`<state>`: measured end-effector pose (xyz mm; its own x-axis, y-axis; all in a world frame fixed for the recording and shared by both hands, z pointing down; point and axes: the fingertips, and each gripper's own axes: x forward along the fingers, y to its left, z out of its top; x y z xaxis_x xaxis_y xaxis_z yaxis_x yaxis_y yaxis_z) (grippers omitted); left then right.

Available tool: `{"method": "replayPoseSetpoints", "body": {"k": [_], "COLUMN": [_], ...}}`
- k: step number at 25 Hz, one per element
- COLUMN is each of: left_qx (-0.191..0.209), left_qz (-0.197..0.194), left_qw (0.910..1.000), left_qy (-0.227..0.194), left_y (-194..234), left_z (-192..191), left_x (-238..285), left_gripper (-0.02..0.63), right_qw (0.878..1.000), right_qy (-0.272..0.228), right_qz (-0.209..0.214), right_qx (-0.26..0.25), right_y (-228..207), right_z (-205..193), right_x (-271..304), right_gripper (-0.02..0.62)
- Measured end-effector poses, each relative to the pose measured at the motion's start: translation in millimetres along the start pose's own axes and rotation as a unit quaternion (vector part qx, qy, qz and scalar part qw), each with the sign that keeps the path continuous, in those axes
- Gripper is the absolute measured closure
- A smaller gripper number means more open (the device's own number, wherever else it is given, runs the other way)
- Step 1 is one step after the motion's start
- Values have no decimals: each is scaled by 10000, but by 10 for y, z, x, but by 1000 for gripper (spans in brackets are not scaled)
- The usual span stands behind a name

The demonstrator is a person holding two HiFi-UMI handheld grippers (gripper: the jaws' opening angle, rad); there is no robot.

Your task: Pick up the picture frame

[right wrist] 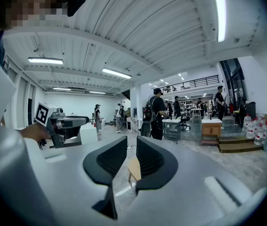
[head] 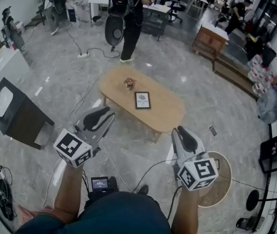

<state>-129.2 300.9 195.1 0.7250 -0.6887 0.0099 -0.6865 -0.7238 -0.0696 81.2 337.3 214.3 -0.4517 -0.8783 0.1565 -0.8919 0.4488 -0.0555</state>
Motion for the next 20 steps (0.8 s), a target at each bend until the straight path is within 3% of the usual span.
{"method": "replayPoseSetpoints", "body": {"k": [20], "left_qx": [-127], "left_qz": [-329], "left_qw": [9994], "left_qy": [-39], "left_y": [415], "left_z": [-203], "left_x": [-112], "left_gripper": [518], "right_qw": [9994], "right_qy": [10], "right_qz": [-330], "right_qx": [108], "right_y": [283], "right_z": [-98], "right_x": [310], "right_gripper": [522]}}
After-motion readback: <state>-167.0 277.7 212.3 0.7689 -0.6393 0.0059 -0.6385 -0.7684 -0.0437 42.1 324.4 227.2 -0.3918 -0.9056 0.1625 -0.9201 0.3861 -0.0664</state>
